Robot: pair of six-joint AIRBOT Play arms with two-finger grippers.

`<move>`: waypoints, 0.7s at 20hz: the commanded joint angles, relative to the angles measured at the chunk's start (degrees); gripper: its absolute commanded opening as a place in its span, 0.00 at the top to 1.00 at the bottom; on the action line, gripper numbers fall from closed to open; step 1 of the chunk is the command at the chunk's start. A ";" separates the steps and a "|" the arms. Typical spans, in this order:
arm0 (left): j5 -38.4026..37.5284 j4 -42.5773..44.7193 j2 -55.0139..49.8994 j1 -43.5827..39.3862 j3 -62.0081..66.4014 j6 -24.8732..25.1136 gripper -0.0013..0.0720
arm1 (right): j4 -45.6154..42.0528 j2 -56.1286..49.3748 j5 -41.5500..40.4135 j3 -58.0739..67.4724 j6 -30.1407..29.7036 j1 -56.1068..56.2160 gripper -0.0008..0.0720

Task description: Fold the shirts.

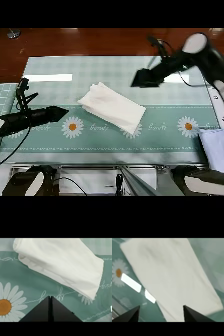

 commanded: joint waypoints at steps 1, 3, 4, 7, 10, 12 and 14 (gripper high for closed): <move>0.15 -0.09 0.07 0.02 -0.04 -0.04 0.95 | -12.98 21.16 -12.66 -26.75 10.27 -3.39 0.14; 0.31 -0.11 0.04 0.02 -0.04 -0.04 0.95 | -10.58 31.52 -28.52 -45.18 21.33 -2.86 0.14; 0.61 -0.13 0.04 0.02 -0.04 -0.04 0.95 | -7.28 34.29 -34.18 -52.00 26.56 -2.86 0.14; 2.10 -0.35 0.04 -0.02 -0.04 -0.04 0.95 | 4.74 32.54 -41.44 -58.31 24.09 -0.94 0.14; 2.25 -0.37 0.04 -0.04 -0.04 -0.04 0.95 | 13.86 24.44 -42.80 -56.02 16.15 1.07 0.14; 2.25 -0.81 0.04 -0.13 -0.04 -0.04 0.95 | 22.75 17.99 -40.33 -53.46 6.95 1.07 0.14; 2.25 -0.96 0.04 -0.13 -0.04 -0.04 0.94 | 27.54 12.55 -38.56 -51.06 2.45 1.07 0.14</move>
